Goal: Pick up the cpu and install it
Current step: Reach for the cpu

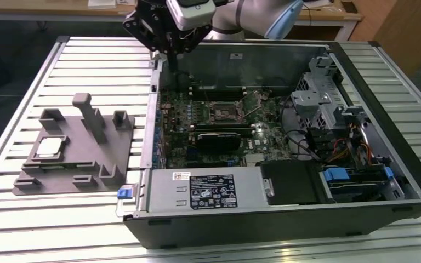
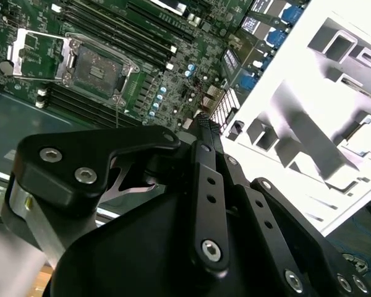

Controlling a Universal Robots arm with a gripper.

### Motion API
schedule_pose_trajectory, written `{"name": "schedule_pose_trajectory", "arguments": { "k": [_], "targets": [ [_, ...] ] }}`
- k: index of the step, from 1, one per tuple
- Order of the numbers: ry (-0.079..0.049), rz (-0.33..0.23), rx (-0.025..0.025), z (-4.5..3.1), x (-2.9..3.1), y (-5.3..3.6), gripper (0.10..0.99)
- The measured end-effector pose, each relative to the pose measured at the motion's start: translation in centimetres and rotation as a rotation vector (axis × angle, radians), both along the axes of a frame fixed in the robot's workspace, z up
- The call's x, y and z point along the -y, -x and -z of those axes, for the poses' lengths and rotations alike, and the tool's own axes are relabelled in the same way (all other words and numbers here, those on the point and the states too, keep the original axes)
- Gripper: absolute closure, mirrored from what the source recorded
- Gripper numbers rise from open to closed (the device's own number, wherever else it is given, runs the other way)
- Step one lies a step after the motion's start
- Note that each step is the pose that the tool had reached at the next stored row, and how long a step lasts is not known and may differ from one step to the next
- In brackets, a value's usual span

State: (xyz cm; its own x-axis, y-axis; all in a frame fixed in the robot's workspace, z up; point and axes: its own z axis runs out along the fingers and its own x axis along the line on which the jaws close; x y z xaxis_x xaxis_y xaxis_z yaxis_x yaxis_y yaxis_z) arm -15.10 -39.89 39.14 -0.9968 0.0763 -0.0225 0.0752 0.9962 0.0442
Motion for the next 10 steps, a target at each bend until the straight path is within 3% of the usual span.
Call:
{"name": "schedule_pose_trajectory", "arguments": {
  "k": [10],
  "targets": [
    [0.000, 0.000, 0.0000, 0.02, 0.00, 0.55, 0.980]
  ]
}}
